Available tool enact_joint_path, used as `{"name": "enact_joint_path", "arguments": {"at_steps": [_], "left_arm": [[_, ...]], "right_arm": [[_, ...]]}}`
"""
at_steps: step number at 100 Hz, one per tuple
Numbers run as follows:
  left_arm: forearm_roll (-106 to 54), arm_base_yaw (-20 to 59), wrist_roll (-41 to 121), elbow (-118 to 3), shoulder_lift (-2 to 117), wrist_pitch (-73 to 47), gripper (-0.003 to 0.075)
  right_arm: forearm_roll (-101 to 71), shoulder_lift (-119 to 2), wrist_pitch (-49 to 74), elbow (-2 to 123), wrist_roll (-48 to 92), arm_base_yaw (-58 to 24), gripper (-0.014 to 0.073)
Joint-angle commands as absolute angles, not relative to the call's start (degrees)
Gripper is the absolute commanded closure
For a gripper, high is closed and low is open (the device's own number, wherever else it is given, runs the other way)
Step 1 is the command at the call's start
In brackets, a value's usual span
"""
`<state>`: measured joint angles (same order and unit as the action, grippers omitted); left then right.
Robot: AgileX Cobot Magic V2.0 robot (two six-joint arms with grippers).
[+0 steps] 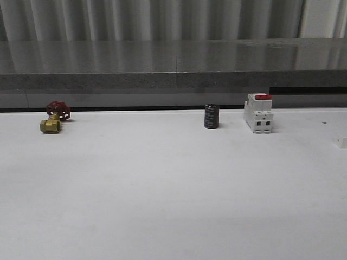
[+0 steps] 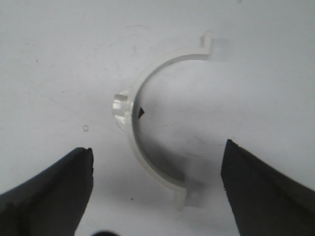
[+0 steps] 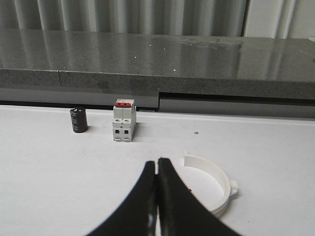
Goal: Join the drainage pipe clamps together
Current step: 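Lower the left gripper and grasp the clamp half's end tab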
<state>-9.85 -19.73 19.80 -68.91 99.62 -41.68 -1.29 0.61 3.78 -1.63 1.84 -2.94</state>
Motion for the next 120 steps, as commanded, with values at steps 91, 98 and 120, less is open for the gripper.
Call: {"name": "enact_joint_path", "arguments": {"at_steps": [91,98,120], "left_arm": [[-10.4,-20.7,25.5,-80.0,114.2,-37.5,0.0186],[-10.4,-20.7,25.5,-80.0,114.2,-37.0,0.0186],[-10.4,-20.7,26.5,-80.0,114.2,-36.5,0.0253]], "right_arm": [[-1.2,1.7,-0.7,-0.5,2.0,-2.5,0.0659],[-1.2,1.7,-0.7,-0.5,2.0,-2.5,0.0659],[-1.2,1.7,-0.7,-0.5,2.0,-2.5,0.0659]]}}
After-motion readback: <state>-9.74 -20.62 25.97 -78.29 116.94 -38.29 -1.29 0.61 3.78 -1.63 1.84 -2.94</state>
